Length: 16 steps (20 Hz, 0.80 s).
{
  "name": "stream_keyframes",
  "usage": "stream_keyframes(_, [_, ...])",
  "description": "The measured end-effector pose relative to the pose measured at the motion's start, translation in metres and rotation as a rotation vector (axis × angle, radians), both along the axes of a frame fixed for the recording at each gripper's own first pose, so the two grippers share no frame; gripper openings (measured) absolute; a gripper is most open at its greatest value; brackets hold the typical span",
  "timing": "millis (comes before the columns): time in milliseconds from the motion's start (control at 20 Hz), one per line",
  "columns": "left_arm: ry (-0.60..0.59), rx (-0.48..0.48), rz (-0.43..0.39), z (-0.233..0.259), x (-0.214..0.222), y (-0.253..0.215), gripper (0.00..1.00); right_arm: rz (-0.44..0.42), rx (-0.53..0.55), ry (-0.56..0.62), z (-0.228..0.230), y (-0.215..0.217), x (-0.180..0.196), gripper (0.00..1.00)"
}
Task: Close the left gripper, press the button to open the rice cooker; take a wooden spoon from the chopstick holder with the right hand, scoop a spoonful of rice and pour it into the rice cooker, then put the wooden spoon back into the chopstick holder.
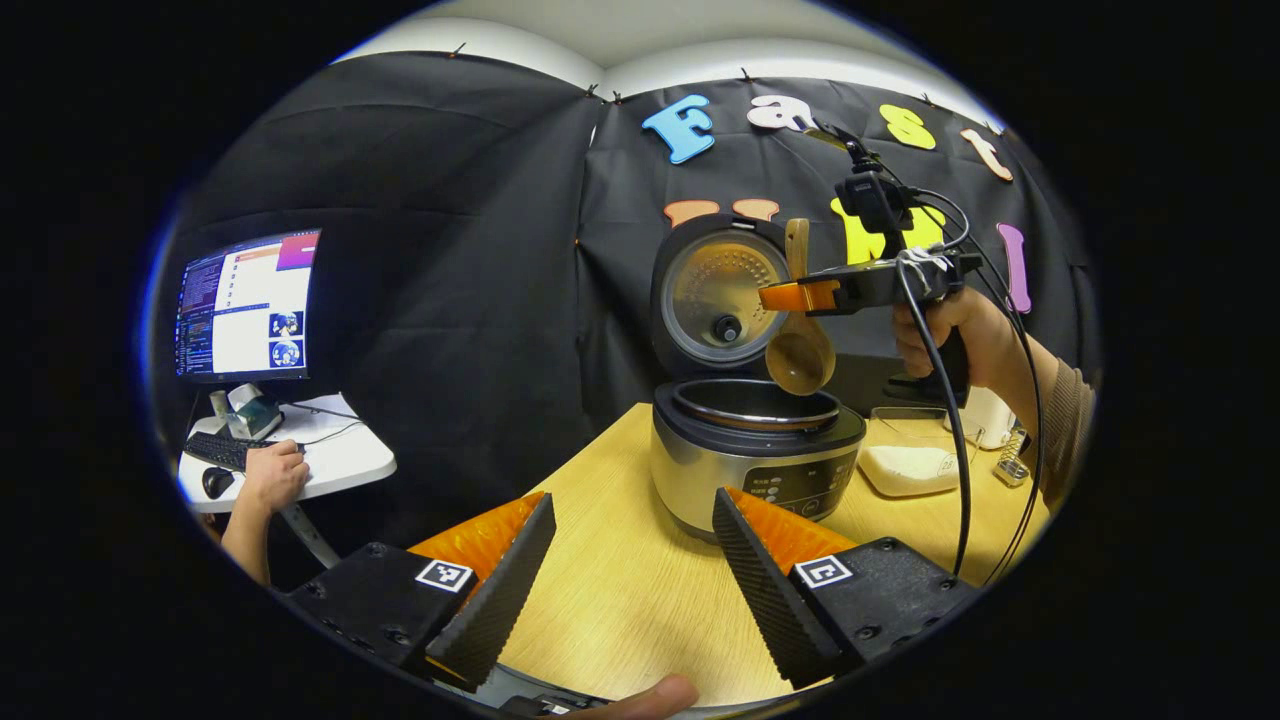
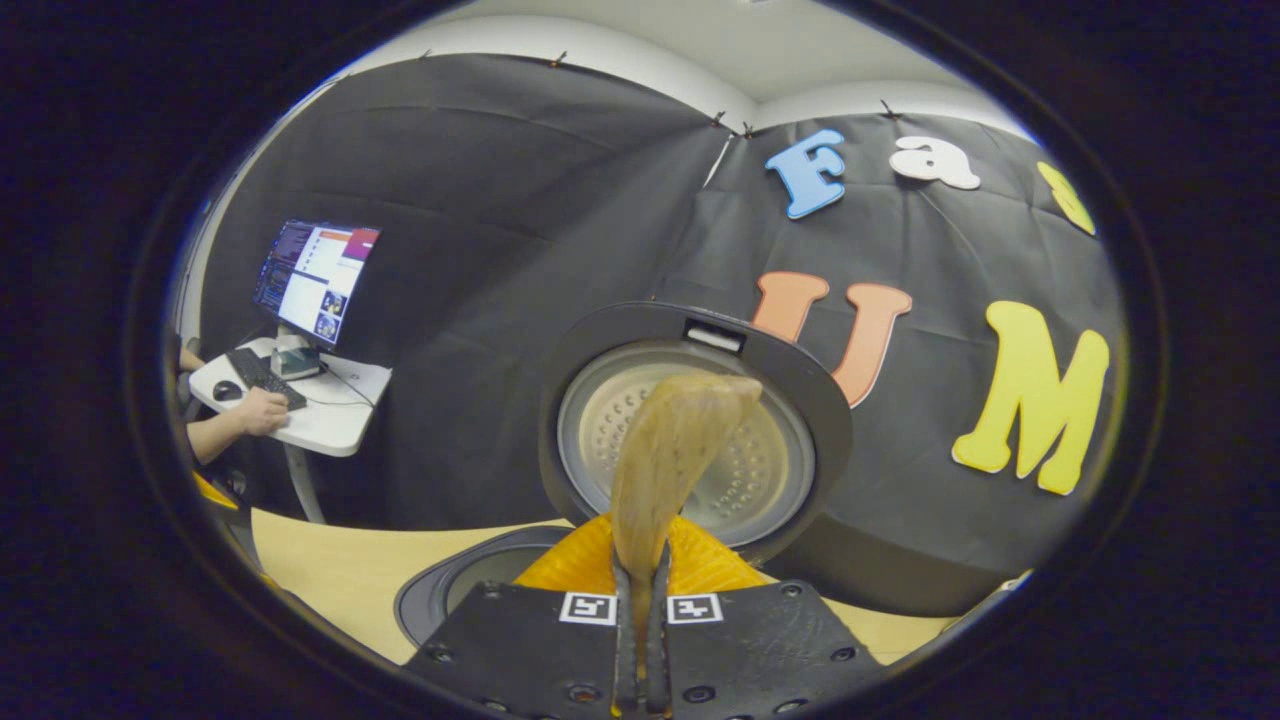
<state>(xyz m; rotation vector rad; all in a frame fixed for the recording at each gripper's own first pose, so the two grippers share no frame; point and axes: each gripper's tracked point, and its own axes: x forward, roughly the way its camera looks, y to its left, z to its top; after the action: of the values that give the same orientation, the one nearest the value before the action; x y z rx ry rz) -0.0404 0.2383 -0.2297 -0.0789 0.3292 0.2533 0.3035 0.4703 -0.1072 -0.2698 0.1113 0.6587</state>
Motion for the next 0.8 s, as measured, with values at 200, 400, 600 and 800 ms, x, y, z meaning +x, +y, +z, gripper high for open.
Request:
stream_keyframes(200, [0.004,0.004,-0.006,0.003,0.001,-0.006,1.0,-0.027,0.053,0.009,0.01,-0.018,-0.001,0.03])
stream_keyframes(400, [0.003,0.006,-0.018,0.01,0.006,-0.022,1.0,-0.075,0.103,0.006,0.026,-0.058,0.001,0.04])
stream_keyframes(600, [-0.012,0.012,-0.042,0.021,0.016,-0.048,1.0,-0.139,0.142,0.002,0.036,-0.116,0.005,0.04])
stream_keyframes(800, [-0.017,0.013,-0.071,0.025,0.029,-0.081,1.0,-0.227,0.163,-0.017,0.041,-0.192,0.009,0.04])
